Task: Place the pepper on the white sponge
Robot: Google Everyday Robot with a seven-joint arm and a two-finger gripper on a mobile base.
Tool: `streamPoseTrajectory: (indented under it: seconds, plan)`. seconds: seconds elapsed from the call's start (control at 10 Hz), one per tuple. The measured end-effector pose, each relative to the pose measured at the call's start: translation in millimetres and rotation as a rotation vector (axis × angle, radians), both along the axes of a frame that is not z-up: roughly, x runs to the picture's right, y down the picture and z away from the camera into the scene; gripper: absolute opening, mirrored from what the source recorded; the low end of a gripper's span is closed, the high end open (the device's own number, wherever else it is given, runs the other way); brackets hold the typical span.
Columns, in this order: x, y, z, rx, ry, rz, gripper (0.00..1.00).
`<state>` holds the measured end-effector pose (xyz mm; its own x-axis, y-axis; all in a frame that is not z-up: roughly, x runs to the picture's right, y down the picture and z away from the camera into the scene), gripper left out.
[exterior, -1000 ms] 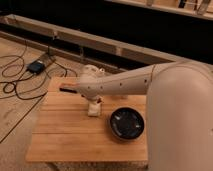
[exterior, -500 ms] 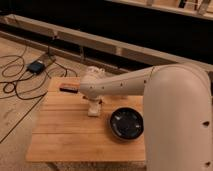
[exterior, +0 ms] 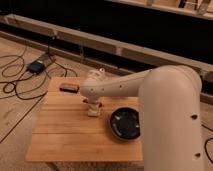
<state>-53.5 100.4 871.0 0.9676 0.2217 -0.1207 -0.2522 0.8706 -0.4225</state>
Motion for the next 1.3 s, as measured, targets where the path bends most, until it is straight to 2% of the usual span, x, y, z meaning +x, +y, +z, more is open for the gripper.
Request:
streamPoseTrajectory:
  seconds: [0.1,0.7,1.3]
  plan:
    - [-1.9,1.9,1.0,-0.006,-0.007,-0.005,0.22]
    - [-4.4,3.3,1.1,-0.019,-0.027,-0.017,0.79]
    - [-5.1,3.5,2.3,-0.021,-0.032,-0.018,0.80]
